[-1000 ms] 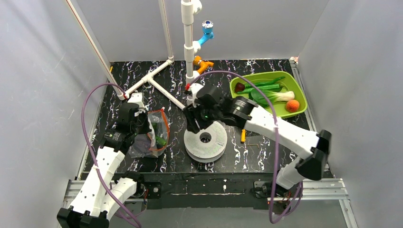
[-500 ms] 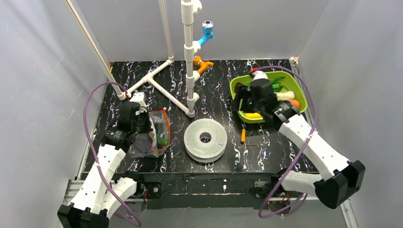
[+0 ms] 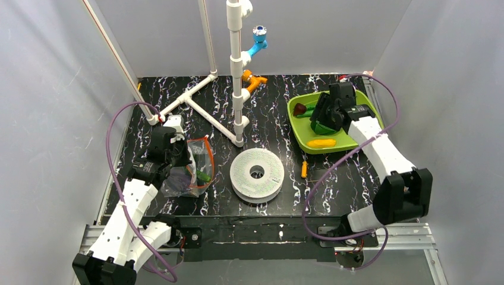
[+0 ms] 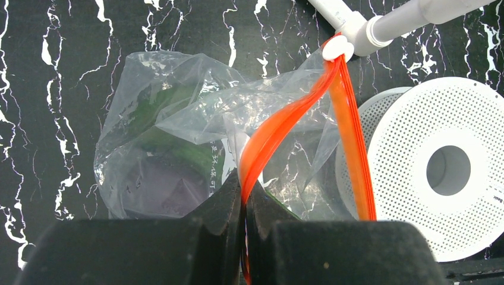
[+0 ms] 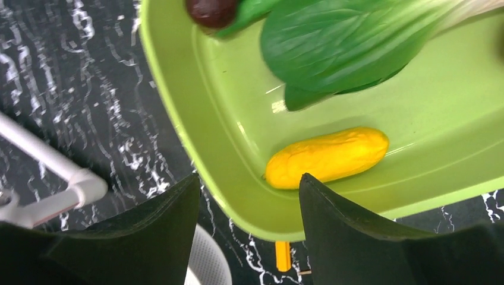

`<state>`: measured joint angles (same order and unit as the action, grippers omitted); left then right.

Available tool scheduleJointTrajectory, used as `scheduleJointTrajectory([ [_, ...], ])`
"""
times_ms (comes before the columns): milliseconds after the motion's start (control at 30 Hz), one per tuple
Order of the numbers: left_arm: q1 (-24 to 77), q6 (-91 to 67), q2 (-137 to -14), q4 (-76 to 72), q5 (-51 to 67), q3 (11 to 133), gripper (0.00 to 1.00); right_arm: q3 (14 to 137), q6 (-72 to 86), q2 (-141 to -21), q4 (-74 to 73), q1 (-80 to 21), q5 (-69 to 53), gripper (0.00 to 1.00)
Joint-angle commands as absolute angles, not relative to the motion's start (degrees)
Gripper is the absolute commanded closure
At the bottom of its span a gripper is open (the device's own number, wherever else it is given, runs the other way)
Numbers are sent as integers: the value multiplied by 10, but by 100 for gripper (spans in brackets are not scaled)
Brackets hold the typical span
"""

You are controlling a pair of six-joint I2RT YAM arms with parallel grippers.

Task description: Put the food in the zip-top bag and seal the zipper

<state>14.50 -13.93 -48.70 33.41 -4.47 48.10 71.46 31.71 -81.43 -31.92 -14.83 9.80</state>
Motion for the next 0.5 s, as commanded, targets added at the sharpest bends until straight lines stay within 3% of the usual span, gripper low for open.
scheduleJointTrajectory([
  [0,147,-135,-485,334,-46,476,100,762,329,-871,-315,-111,68,32],
  [200,148,-134,-486,335,-50,476,100,854,308,-984,-312,-98,-52,32],
  [467,147,-134,-489,335,-55,476,100,955,336,-1098,-284,-95,-126,33],
])
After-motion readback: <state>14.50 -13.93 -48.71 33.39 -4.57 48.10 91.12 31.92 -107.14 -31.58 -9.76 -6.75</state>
